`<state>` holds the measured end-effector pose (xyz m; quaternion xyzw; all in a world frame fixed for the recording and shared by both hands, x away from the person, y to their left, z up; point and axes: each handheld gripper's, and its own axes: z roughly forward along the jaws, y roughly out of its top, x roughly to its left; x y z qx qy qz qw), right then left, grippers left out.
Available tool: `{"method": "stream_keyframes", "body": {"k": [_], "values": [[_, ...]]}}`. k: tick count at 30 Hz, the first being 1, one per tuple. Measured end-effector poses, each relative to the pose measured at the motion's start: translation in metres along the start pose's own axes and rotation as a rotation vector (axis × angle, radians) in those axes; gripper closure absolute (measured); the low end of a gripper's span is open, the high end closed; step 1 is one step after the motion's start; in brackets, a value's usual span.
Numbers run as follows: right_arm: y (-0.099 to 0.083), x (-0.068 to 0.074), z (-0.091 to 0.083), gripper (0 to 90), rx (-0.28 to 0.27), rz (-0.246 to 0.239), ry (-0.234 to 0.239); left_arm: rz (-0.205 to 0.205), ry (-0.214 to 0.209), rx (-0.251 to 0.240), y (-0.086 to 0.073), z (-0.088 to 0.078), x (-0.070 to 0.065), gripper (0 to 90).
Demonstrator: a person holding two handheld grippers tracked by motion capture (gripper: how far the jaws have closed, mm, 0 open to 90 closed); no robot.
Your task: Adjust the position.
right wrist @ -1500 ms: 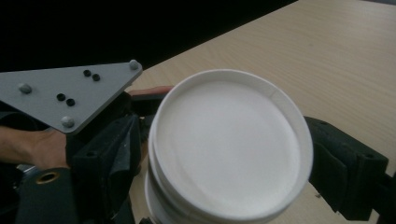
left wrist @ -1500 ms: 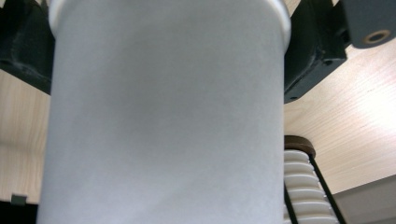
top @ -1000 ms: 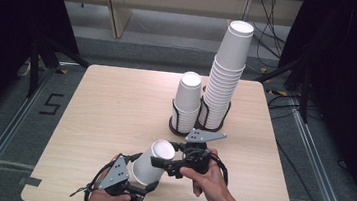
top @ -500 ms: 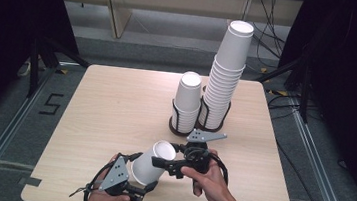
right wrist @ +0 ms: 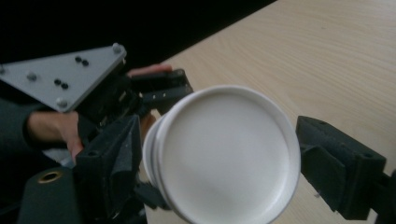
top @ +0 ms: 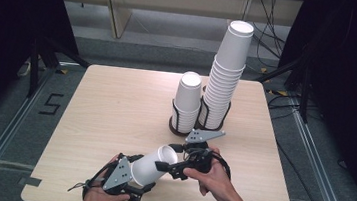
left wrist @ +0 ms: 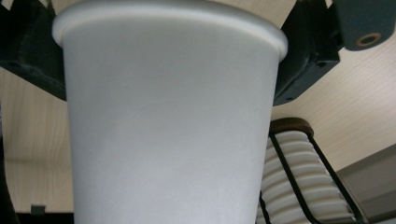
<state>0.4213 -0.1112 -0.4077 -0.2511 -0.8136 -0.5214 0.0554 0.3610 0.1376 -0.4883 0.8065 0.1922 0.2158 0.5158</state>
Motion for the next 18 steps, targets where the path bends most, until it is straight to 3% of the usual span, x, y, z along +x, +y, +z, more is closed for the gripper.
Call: {"method": "stream_keyframes", "body": {"k": [1, 2, 3, 4, 5, 7, 13, 18], "values": [[0.001, 0.002, -0.002, 17.0, 0.031, -0.012, -0.010, 0.016, -0.011, 0.025, 0.000, 0.000, 0.000, 10.0], [0.002, 0.002, -0.004, 17.0, 0.059, -0.093, -0.034, 0.016, -0.011, 0.025, 0.000, 0.000, 0.000, 10.0], [0.003, 0.003, -0.005, 16.9, 0.097, -0.130, -0.044, 0.034, -0.025, 0.056, -0.001, 0.000, -0.001, 10.1], [0.003, 0.003, -0.005, 16.9, 0.097, -0.130, -0.044, 0.034, -0.025, 0.056, -0.001, 0.000, -0.001, 10.3], [0.002, 0.005, -0.006, 16.8, 0.138, -0.172, -0.057, 0.057, -0.046, 0.095, -0.002, 0.001, -0.003, 10.5], [0.001, 0.006, -0.004, 17.0, 0.197, -0.224, -0.052, 0.076, -0.061, 0.117, -0.002, 0.003, -0.007, 10.7], [-0.005, 0.005, 0.000, 16.8, 0.297, -0.276, -0.049, 0.107, -0.075, 0.109, 0.000, 0.003, -0.010, 11.1], [-0.009, 0.003, 0.002, 21.0, 0.340, -0.270, 0.008, 0.136, -0.082, 0.101, 0.002, 0.001, -0.011, 11.0]]}}
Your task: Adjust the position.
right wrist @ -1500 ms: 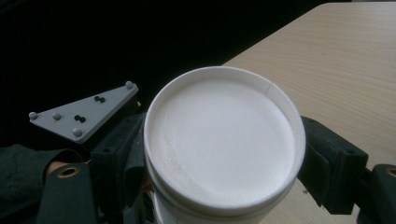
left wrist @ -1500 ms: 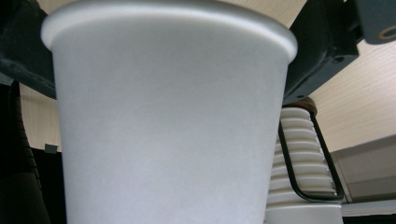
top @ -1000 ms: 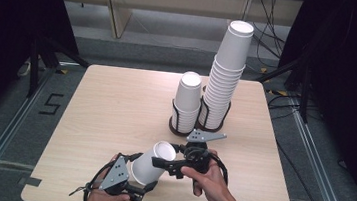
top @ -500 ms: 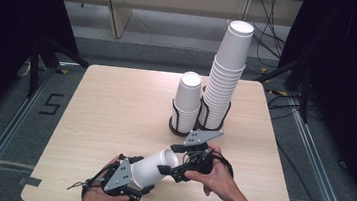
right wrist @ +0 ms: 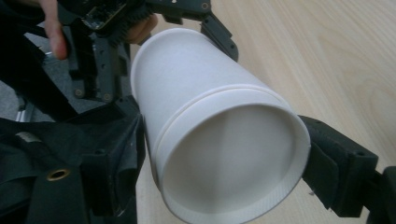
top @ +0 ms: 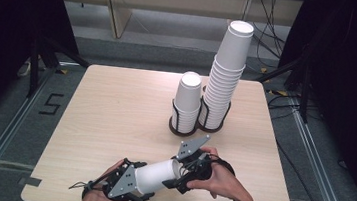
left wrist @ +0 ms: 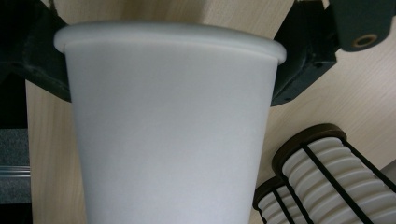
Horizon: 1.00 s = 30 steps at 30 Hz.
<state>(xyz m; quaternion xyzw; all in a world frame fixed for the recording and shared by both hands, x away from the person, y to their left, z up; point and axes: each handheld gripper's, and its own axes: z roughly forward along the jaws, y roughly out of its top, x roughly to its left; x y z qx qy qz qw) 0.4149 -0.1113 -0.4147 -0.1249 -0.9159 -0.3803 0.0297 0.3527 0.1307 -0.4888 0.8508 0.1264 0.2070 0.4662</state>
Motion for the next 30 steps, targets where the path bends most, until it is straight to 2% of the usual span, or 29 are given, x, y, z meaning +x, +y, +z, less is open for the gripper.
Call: {"method": "stream_keyframes", "body": {"k": [2, 5, 8, 10, 11, 12, 13, 14, 15, 16, 17, 19, 23, 24, 25, 27, 28, 29, 30], "values": [[0.000, 0.000, -0.001, 22.3, -0.002, 0.006, 0.017, 0.007, 0.000, -0.002, 0.000, -0.001, 0.000, 10.7], [0.000, -0.002, -0.003, 23.6, -0.023, -0.021, 0.038, 0.006, -0.012, -0.014, -0.001, -0.002, 0.001, 8.1], [-0.001, -0.006, -0.008, 23.9, -0.050, -0.013, 0.059, -0.035, -0.025, -0.125, -0.005, -0.002, 0.004, 6.1], [-0.002, -0.009, -0.011, 24.1, -0.079, 0.004, 0.084, -0.037, -0.023, -0.139, -0.005, -0.004, 0.005, 5.4], [-0.003, -0.010, -0.013, 24.1, -0.087, 0.007, 0.093, -0.040, -0.025, -0.179, -0.004, -0.006, 0.005, 5.2], [-0.003, -0.011, -0.014, 24.1, -0.101, 0.006, 0.098, -0.040, -0.025, -0.179, -0.004, -0.006, 0.005, 5.2], [-0.004, -0.011, -0.016, 24.1, -0.114, 0.017, 0.110, -0.056, -0.033, -0.219, -0.004, -0.007, 0.006, 5.2], [-0.004, -0.011, -0.017, 24.2, -0.119, 0.021, 0.115, -0.061, -0.037, -0.233, -0.004, -0.008, 0.006, 5.3], [-0.004, -0.011, -0.018, 24.3, -0.124, 0.029, 0.122, -0.072, -0.041, -0.230, -0.003, -0.009, 0.007, 5.9], [-0.004, -0.013, -0.019, 24.3, -0.135, 0.023, 0.119, -0.071, -0.046, -0.222, -0.003, -0.010, 0.008, 7.1], [-0.004, -0.012, -0.020, 24.4, -0.127, 0.051, 0.118, -0.071, -0.047, -0.225, -0.003, -0.009, 0.009, 8.2], [-0.005, -0.012, -0.019, 24.3, -0.127, 0.055, 0.119, -0.064, -0.050, -0.209, -0.002, -0.010, 0.010, 10.2], [-0.004, -0.012, -0.017, 23.4, -0.111, 0.034, 0.103, -0.043, -0.050, -0.179, -0.002, -0.011, 0.010, 11.6], [-0.002, -0.008, -0.016, 21.4, -0.078, -0.003, 0.060, -0.035, -0.049, -0.162, -0.002, -0.010, 0.010, 11.8], [-0.001, -0.007, -0.017, 20.2, -0.063, -0.018, 0.036, -0.033, -0.053, -0.150, -0.002, -0.010, 0.009, 11.9], [0.000, -0.005, -0.018, 18.9, -0.047, -0.026, 0.023, -0.028, -0.051, -0.137, -0.002, -0.010, 0.009, 12.2], [0.003, 0.001, -0.020, 18.1, -0.021, -0.070, -0.005, -0.017, -0.050, -0.124, -0.001, -0.009, 0.008, 12.2], [0.003, 0.001, -0.020, 18.1, -0.021, -0.070, -0.005, -0.016, -0.054, -0.110, -0.001, -0.009, 0.008, 12.2], [0.006, 0.006, -0.020, 17.2, 0.023, -0.110, -0.046, -0.006, -0.047, -0.091, 0.001, -0.009, 0.007, 12.3]]}}
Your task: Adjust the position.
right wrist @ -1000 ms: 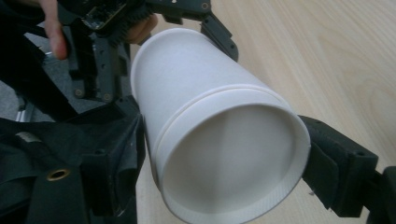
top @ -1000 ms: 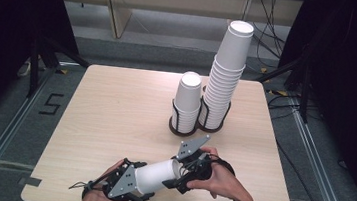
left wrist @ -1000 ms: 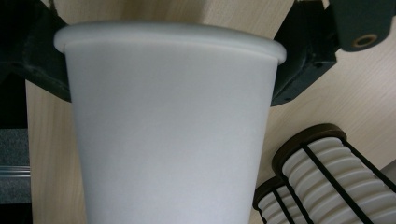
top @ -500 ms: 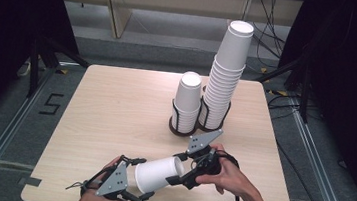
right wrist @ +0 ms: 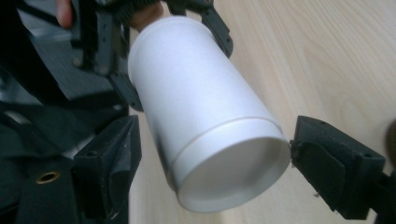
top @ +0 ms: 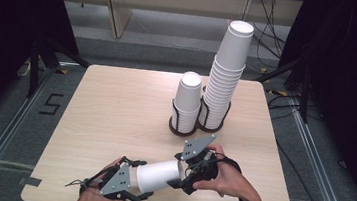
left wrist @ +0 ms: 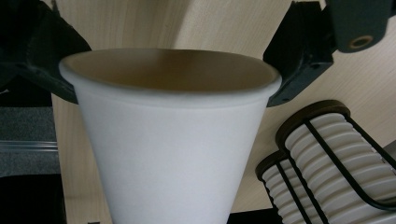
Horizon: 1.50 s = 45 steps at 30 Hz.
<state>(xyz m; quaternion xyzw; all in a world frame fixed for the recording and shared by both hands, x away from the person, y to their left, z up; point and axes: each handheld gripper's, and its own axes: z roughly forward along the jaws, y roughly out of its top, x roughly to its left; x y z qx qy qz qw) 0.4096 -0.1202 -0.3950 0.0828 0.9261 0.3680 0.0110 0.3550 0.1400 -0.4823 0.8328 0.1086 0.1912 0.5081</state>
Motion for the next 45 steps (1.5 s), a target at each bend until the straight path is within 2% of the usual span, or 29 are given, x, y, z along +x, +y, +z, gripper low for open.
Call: {"method": "stream_keyframes", "body": {"k": [1, 2, 6, 7, 8, 9, 11, 12, 13, 14, 15, 17, 19, 20, 21, 22, 27, 29, 30, 32, 33, 34, 35, 36, 39, 40, 42, 43, 45], "values": [[0.000, 0.000, 0.000, 17.2, 0.000, 0.000, 0.000, 0.000, 0.000, 0.000, 0.000, 0.000, 0.000, 12.3], [0.003, 0.005, 0.000, 17.1, 0.038, -0.046, -0.024, 0.002, -0.004, 0.012, 0.001, 0.001, -0.001, 12.3], [0.007, 0.011, 0.002, 17.1, 0.078, -0.103, -0.045, 0.025, -0.009, 0.061, 0.002, 0.001, -0.001, 12.3], [0.008, 0.013, 0.005, 17.3, 0.106, -0.143, -0.058, 0.026, -0.009, 0.057, 0.002, 0.002, -0.002, 12.3], [0.010, 0.017, 0.008, 17.5, 0.139, -0.174, -0.062, 0.040, -0.015, 0.083, 0.004, 0.001, -0.002, 12.3], [0.011, 0.018, 0.010, 17.6, 0.149, -0.192, -0.064, 0.040, -0.015, 0.083, 0.004, 0.001, -0.002, 12.3], [0.012, 0.021, 0.016, 16.8, 0.189, -0.216, -0.066, 0.054, -0.019, 0.104, 0.005, 0.002, -0.004, 12.3], [0.012, 0.021, 0.016, 16.8, 0.189, -0.216, -0.066, 0.054, -0.019, 0.104, 0.005, 0.002, -0.004, 12.3], [0.013, 0.027, 0.020, 16.9, 0.254, -0.224, -0.091, 0.055, -0.027, 0.109, 0.005, 0.003, -0.005, 12.3], [0.013, 0.027, 0.020, 16.9, 0.254, -0.224, -0.091, 0.069, -0.028, 0.118, 0.006, 0.003, -0.005, 12.3], [0.014, 0.028, 0.025, 17.2, 0.278, -0.258, -0.103, 0.062, -0.031, 0.116, 0.006, 0.004, -0.007, 12.3], [0.015, 0.030, 0.029, 17.3, 0.294, -0.279, -0.113, 0.072, -0.037, 0.134, 0.008, 0.003, -0.006, 12.3], [0.016, 0.030, 0.032, 17.0, 0.302, -0.293, -0.100, 0.062, -0.039, 0.117, 0.008, 0.004, -0.008, 12.3], [0.017, 0.028, 0.035, 16.8, 0.313, -0.337, -0.094, 0.068, -0.052, 0.118, 0.008, 0.003, -0.007, 12.3], [0.017, 0.029, 0.037, 16.8, 0.322, -0.339, -0.090, 0.066, -0.053, 0.113, 0.008, 0.003, -0.008, 12.3], [0.016, 0.031, 0.040, 16.8, 0.340, -0.312, -0.087, 0.072, -0.059, 0.121, 0.009, 0.002, -0.007, 12.2], [0.014, 0.030, 0.044, 17.8, 0.357, -0.316, -0.066, 0.082, -0.073, 0.112, 0.008, 0.001, -0.008, 12.3], [0.013, 0.029, 0.047, 19.1, 0.363, -0.338, -0.059, 0.092, -0.085, 0.117, 0.008, 0.002, -0.007, 12.3], [0.011, 0.025, 0.050, 22.0, 0.351, -0.368, -0.035, 0.091, -0.089, 0.117, 0.008, 0.001, -0.009, 12.3], [0.011, 0.025, 0.050, 22.4, 0.353, -0.370, -0.023, 0.099, -0.090, 0.122, 0.008, 0.001, -0.009, 12.3], [0.008, 0.028, 0.050, 23.2, 0.373, -0.344, -0.034, 0.110, -0.096, 0.122, 0.008, 0.002, -0.008, 12.3], [0.008, 0.028, 0.050, 23.2, 0.373, -0.344, -0.034, 0.110, -0.096, 0.122, 0.008, 0.002, -0.008, 12.2], [0.008, 0.028, 0.050, 23.3, 0.371, -0.346, -0.038, 0.097, -0.098, 0.104, 0.007, 0.001, -0.009, 12.2], [0.008, 0.026, 0.048, 23.4, 0.345, -0.376, -0.013, 0.092, -0.104, 0.093, 0.007, 0.000, -0.009, 11.6], [0.008, 0.026, 0.046, 23.4, 0.334, -0.378, -0.014, 0.098, -0.101, 0.077, 0.008, 0.000, -0.009, 11.7], [0.007, 0.030, 0.044, 23.5, 0.360, -0.324, -0.031, 0.112, -0.093, 0.088, 0.009, -0.001, -0.010, 12.2], [0.007, 0.028, 0.045, 23.2, 0.343, -0.349, -0.026, 0.132, -0.090, 0.092, 0.009, -0.003, -0.010, 13.1], [0.007, 0.028, 0.045, 21.9, 0.341, -0.350, -0.025, 0.130, -0.077, 0.087, 0.008, -0.002, -0.010, 13.1], [0.006, 0.029, 0.046, 19.2, 0.352, -0.338, -0.035, 0.131, -0.085, 0.086, 0.008, -0.001, -0.010, 13.1]]}}
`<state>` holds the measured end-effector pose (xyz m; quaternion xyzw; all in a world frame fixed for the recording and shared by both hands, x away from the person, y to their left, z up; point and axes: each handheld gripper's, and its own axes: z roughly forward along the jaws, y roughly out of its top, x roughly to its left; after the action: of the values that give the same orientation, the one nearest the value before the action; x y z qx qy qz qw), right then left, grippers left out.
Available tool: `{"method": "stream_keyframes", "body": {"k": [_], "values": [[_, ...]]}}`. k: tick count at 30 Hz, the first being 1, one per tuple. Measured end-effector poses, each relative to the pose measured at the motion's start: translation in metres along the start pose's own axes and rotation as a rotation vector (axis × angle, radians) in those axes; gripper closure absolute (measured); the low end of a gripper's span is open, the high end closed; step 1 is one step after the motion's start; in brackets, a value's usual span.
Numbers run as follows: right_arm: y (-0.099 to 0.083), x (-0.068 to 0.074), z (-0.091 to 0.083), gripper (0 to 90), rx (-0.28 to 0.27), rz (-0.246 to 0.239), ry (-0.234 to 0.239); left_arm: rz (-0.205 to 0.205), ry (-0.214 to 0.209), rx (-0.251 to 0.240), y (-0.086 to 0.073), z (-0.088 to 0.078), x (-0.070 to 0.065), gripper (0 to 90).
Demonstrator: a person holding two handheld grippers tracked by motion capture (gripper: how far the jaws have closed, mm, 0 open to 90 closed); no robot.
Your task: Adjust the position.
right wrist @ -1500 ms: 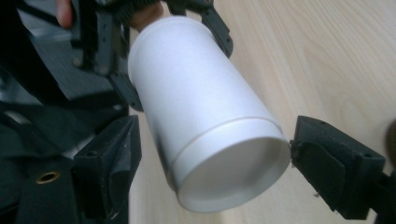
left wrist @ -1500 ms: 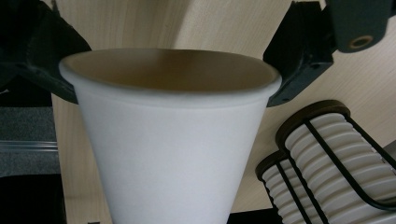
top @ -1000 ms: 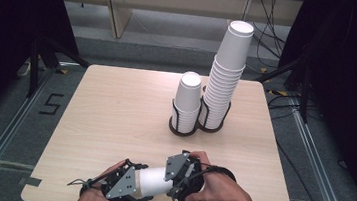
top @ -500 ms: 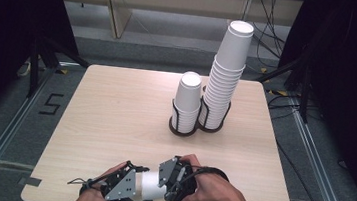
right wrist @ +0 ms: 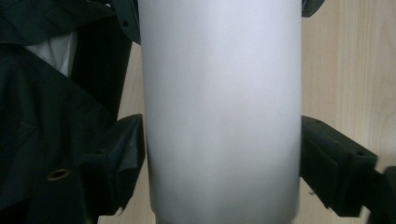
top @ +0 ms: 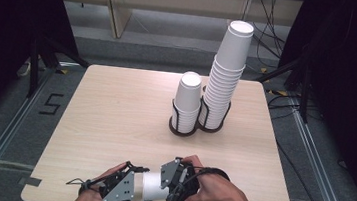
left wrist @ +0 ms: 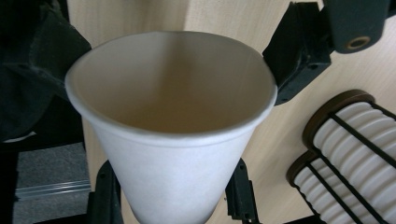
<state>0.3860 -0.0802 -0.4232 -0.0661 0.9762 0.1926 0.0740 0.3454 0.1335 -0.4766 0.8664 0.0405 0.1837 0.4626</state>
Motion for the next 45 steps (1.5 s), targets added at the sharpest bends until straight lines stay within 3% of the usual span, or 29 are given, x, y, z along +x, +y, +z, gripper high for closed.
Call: {"method": "stream_keyframes", "body": {"k": [11, 14, 15, 16, 17, 19, 20, 21, 22, 24, 27, 30, 32, 35, 37, 39, 40, 42, 43, 45], "values": [[0.002, -0.004, 0.010, 22.6, -0.010, -0.055, 0.026, 0.016, -0.006, -0.004, 0.002, 0.000, -0.002, 12.7], [0.002, -0.004, 0.009, 22.6, -0.013, -0.053, 0.031, -0.003, -0.004, -0.036, 0.000, 0.001, -0.002, 11.1], [0.000, -0.002, 0.005, 22.1, -0.011, -0.007, 0.022, -0.025, -0.003, -0.055, -0.001, 0.000, 0.000, 8.3], [0.000, -0.005, 0.005, 21.9, -0.038, -0.042, 0.034, -0.049, 0.005, -0.081, -0.001, -0.001, 0.000, 7.3], [0.000, -0.005, 0.005, 21.9, -0.038, -0.042, 0.034, -0.049, 0.005, -0.081, -0.001, -0.001, 0.000, 6.4], [-0.004, -0.009, -0.001, 21.8, -0.082, -0.046, 0.021, -0.113, 0.031, -0.167, -0.003, -0.002, 0.003, 5.8], [-0.007, -0.007, -0.004, 21.8, -0.083, 0.022, 0.029, -0.150, 0.033, -0.204, -0.004, -0.003, 0.005, 4.9], [-0.009, -0.012, -0.006, 21.8, -0.140, -0.012, 0.035, -0.182, 0.028, -0.230, -0.004, -0.005, 0.007, 5.0], [-0.011, -0.013, -0.009, 21.8, -0.192, 0.025, 0.065, -0.209, 0.029, -0.253, -0.004, -0.007, 0.007, 5.1], [-0.016, -0.018, -0.014, 21.7, -0.269, 0.017, 0.072, -0.242, 0.022, -0.278, -0.004, -0.008, 0.009, 5.2], [-0.017, -0.019, -0.013, 21.7, -0.297, 0.010, 0.078, -0.277, 0.004, -0.323, -0.004, -0.006, 0.009, 4.8], [-0.015, -0.018, -0.011, 21.7, -0.335, 0.019, 0.118, -0.274, 0.014, -0.326, -0.003, -0.006, 0.007, 3.9], [-0.015, -0.018, -0.011, 21.7, -0.319, 0.017, 0.097, -0.276, 0.020, -0.326, -0.003, -0.007, 0.007, 3.9], [-0.015, -0.018, -0.007, 21.9, -0.320, 0.030, 0.115, -0.248, 0.019, -0.343, -0.003, -0.007, 0.007, 4.4], [-0.016, -0.018, -0.004, 22.2, -0.318, 0.028, 0.115, -0.234, 0.026, -0.316, -0.003, -0.008, 0.007, 5.7], [-0.016, -0.018, -0.002, 22.4, -0.311, 0.039, 0.115, -0.239, 0.016, -0.321, -0.002, -0.008, 0.007, 6.9], [-0.016, -0.016, -0.003, 22.3, -0.304, 0.078, 0.127, -0.242, 0.013, -0.317, -0.002, -0.009, 0.007, 7.3], [-0.017, -0.019, -0.002, 21.8, -0.339, 0.059, 0.156, -0.253, 0.009, -0.333, 0.000, -0.011, 0.008, 8.2], [-0.019, -0.017, -0.004, 20.5, -0.339, 0.088, 0.134, -0.248, 0.006, -0.328, 0.000, -0.012, 0.008, 9.3], [-0.020, -0.019, -0.003, 19.4, -0.336, 0.096, 0.121, -0.242, 0.011, -0.326, 0.001, -0.014, 0.008, 9.9]]}}
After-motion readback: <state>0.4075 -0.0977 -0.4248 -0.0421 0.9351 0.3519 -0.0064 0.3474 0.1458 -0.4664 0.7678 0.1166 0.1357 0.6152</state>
